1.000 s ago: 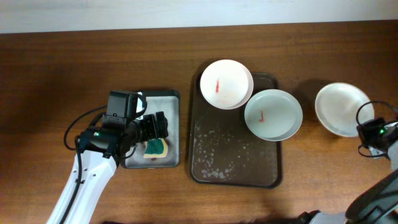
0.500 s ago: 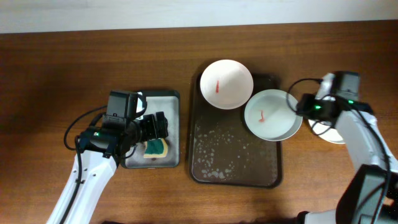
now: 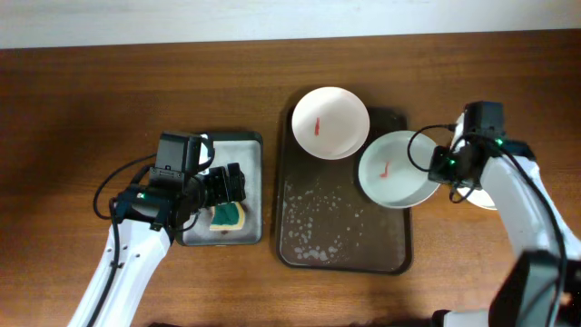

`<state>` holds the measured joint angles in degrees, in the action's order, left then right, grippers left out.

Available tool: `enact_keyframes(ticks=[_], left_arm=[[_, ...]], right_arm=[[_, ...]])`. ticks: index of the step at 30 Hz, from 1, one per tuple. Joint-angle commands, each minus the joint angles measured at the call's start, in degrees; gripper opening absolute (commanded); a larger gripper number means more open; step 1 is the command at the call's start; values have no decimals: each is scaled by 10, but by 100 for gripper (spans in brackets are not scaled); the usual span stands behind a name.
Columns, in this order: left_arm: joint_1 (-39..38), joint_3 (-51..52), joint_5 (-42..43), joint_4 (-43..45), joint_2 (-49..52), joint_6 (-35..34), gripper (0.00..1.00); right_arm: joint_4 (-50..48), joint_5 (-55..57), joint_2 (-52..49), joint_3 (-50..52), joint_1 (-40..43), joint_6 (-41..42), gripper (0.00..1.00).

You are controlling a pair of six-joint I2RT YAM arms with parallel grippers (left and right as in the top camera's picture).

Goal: Clean dirty plates on tray and stack at the side

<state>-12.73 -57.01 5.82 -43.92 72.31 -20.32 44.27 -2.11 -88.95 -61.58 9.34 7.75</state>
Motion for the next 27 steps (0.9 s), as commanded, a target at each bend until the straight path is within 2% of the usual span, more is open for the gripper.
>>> enact_keyframes(ticks=[1,5,9,10,11,12,13,15,20,22,23,24,27], left_arm=[[2,-9,4,1,-4,7,99],[2,-9,4,1,-4,7,99],[2,-9,4,1,-4,7,99],[2,-9,4,1,-4,7,99],[2,-9,4,1,-4,7,99],[2,-9,4,1,-4,7,99],[2,-9,4,1,-4,7,100],[2,-9,4,1,-4,7,99],[2,-9,32,-7,-4,7,99],[1,-8,17,-7,3,7,100],[0,-6,4,-9,14,8,88],[-3,0,-17,-9,32,7,68],[-14,29,-46,-6,100,-34,64]], right_arm=[[66,-72,61,-14,-35,9,4],[123,-76,56,7,-121,23,4],[41,-63,49,93,-184,153,4],[10,-63,49,113,-193,159,4],[-6,-63,49,124,-201,151,4],[-10,-68,50,123,-209,101,9],[-7,-74,50,116,-212,38,23],[44,-78,54,72,-213,-48,34],[76,-102,63,38,-213,-50,37],[85,-113,63,38,-213,-50,38],[89,-117,63,38,-214,-50,38],[94,-117,63,38,-213,-50,38],[101,-129,63,38,-213,-50,38]])
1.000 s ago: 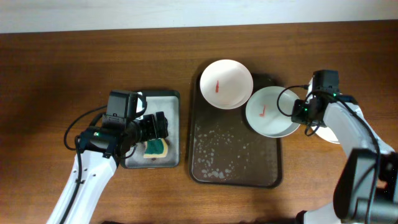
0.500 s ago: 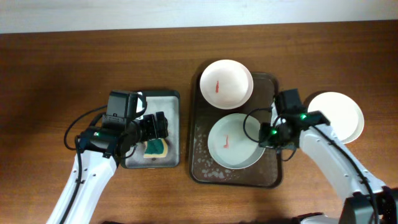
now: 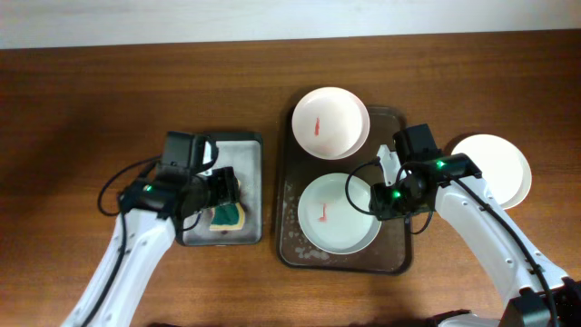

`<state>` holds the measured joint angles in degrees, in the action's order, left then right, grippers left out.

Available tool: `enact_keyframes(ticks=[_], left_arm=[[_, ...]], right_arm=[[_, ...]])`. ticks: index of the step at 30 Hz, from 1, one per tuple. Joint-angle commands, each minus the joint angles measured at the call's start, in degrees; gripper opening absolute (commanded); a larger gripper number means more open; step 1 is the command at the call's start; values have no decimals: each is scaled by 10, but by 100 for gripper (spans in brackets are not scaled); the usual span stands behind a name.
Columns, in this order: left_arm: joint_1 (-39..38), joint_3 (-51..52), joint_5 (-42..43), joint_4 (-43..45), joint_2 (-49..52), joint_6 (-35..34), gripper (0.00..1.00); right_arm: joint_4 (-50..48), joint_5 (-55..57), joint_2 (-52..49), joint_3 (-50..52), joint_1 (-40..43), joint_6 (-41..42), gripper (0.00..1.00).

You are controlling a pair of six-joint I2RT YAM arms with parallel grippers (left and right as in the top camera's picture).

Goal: Clean dirty plates on tray and stack at the side

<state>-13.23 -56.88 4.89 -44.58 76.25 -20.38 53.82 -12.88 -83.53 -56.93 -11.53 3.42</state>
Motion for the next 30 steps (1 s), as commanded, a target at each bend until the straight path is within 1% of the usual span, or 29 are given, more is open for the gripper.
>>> enact_keyframes(ticks=[1,2,3,5,7,9,12,13,14,15,16,17,19,21,23,24,25,26,30], left_arm=[[-11,36,-38,9,85,-48,63],[-11,42,-38,23,121,-59,53],[-13,43,-33,38,168,-59,51],[-14,43,-10,54,236,-59,41],[-14,43,10,70,285,-59,0],[-8,38,13,77,289,-59,0],[10,-7,13,47,267,-58,0],[13,-18,13,34,259,-56,9],[17,-26,13,27,249,-44,30],[21,-29,-1,25,238,-26,43],[21,-29,-27,23,236,-26,50],[21,-29,-57,23,236,-26,53],[20,-26,-101,28,236,-27,52],[20,-12,-135,57,237,-27,51],[20,8,-135,104,242,-27,41],[20,22,-134,125,242,-27,20],[20,30,-126,131,242,-27,2],[20,32,-119,130,242,-26,0],[20,22,-60,113,234,18,0]], right_arm=[[7,-21,9,-8,-5,-6,38],[7,-21,9,-8,-5,-6,38],[7,-21,9,-8,-5,-6,38],[7,-21,9,-8,-5,0,38],[6,-21,9,-8,-5,0,39],[6,-21,9,-8,-5,0,39],[7,-21,9,-8,-5,0,39],[7,-21,9,-8,-5,0,39],[7,-21,9,-8,-5,0,39],[7,-21,9,-8,-5,0,39],[7,-21,9,-8,-5,0,39],[7,-21,9,-8,-5,0,39],[7,-21,9,-8,-5,0,39],[7,-19,9,-8,-5,0,39],[7,-19,9,-8,-5,0,39],[11,-19,9,-8,-5,0,39],[13,-19,9,-8,-5,0,39],[15,-19,9,-8,-5,0,39],[5,-12,8,-8,-5,0,39]])
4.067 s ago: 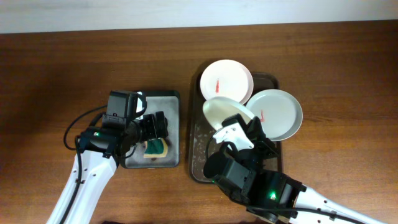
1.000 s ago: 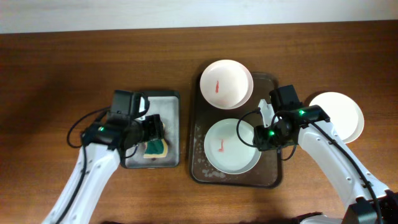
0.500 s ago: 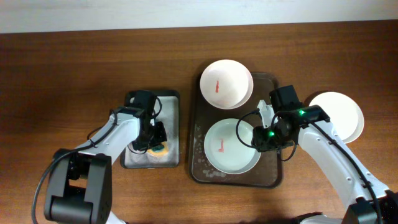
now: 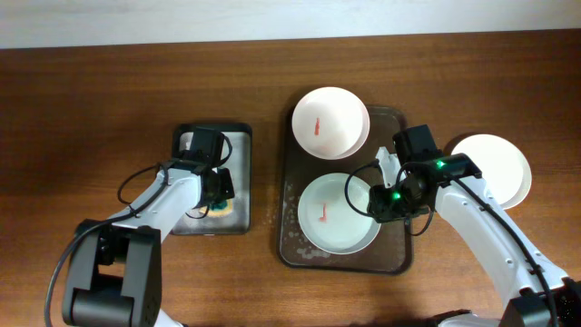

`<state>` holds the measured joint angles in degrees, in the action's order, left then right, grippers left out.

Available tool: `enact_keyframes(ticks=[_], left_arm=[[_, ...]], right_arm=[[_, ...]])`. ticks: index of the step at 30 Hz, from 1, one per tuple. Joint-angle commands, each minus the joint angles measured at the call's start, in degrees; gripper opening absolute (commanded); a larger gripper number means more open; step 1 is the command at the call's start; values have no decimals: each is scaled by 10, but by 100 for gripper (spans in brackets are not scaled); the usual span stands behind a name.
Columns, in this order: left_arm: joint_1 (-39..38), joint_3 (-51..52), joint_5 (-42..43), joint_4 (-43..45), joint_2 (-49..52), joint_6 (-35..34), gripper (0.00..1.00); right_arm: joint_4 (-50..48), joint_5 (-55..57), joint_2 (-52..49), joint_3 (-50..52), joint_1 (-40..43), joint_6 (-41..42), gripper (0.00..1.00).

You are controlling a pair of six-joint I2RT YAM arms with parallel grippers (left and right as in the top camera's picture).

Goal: Clean dirty plates on tray and stack at the side
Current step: 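Grasp the sponge again with the left gripper, then scrub the held plate with the sponge in the left gripper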

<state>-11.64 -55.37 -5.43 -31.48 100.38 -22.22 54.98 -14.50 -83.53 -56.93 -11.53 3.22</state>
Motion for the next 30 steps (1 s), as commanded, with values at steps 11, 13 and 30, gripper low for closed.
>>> enact_keyframes(ticks=[11,13,30], left_arm=[[-47,-81,161,-127,-185,80,0],[-73,-81,169,-127,-182,80,0],[-304,-80,257,195,153,-177,0]], right_arm=[[-107,75,-140,23,6,35,29],[-113,63,-168,23,23,34,26],[-123,-22,-188,24,41,28,4]])
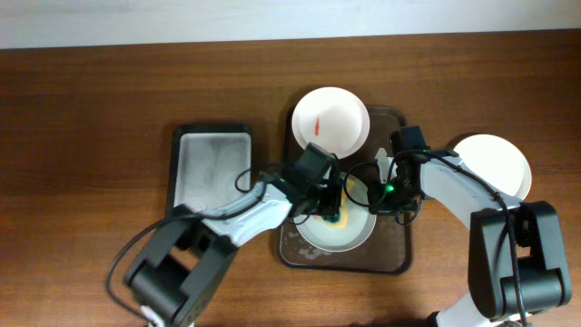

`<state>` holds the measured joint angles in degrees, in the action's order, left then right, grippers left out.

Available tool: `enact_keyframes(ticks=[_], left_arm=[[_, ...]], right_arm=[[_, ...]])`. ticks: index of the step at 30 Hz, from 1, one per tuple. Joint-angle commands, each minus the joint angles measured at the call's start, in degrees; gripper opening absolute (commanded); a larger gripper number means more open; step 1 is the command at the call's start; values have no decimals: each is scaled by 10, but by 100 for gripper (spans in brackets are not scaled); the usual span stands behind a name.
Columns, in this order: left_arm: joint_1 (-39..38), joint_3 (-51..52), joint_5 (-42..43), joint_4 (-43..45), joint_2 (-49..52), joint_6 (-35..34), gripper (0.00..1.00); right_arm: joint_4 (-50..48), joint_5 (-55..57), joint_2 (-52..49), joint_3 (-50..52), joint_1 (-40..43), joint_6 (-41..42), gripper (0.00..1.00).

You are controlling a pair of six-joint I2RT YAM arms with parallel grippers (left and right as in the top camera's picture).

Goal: Clean dirty plates on tray and stack at the side
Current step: 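Scrub the held plate with the sponge in the left gripper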

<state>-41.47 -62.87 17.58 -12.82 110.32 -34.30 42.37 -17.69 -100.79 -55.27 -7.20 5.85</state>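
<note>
A dark tray (396, 256) holds two white plates. The far plate (331, 125) carries a red smear. On the near plate (343, 236) rests a yellow-green sponge (346, 214), with my left gripper (332, 205) shut on it and covering much of the plate's middle. My right gripper (379, 194) is shut on that plate's right rim. Any smear on the near plate is hidden under the sponge and fingers.
A clean white plate (495, 168) lies on the table right of the tray. A small metal tray (213, 173) sits empty to the left. Soapy droplets speckle the dark tray's left strip. The left arm stretches across the gap between the two trays.
My left gripper was down on the sponge in the small metal tray; now it holds the sponge on the near plate. The metal tray is empty. The right gripper has stayed at the plate's rim.
First my right gripper held a smeared plate at the dark tray's right edge while the left hovered over the sponge. Then that plate lay in the tray's near middle. The left gripper then sat on the sponge, and now presses it onto that plate.
</note>
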Motion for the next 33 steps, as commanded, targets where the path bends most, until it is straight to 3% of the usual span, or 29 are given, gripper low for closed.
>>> enact_keyframes(ticks=[1,3,7,11,15,19,22,28,33], left_arm=[[-5,-5,28,5,71,-56,0],[2,-6,-10,-57,79,-45,0],[29,-73,-252,-299,74,-45,0],[36,-134,-358,-391,74,-44,0],[37,-134,-309,-352,74,-45,0],[16,-120,-62,-212,82,-44,0],[-23,-120,13,-143,90,-44,0],[-69,-120,40,-91,93,-44,0],[-24,-120,-101,-165,103,2,0]], right_arm=[[3,10,-16,7,-2,2,4],[3,10,-16,7,-2,2,4],[5,10,-16,7,-2,2,4],[6,10,-16,7,-2,2,4],[8,10,-16,7,-2,2,4],[5,18,-16,7,-2,2,4],[3,18,-16,7,-2,1,4],[3,18,-15,7,-3,-1,4],[5,18,-15,7,-3,-1,4]])
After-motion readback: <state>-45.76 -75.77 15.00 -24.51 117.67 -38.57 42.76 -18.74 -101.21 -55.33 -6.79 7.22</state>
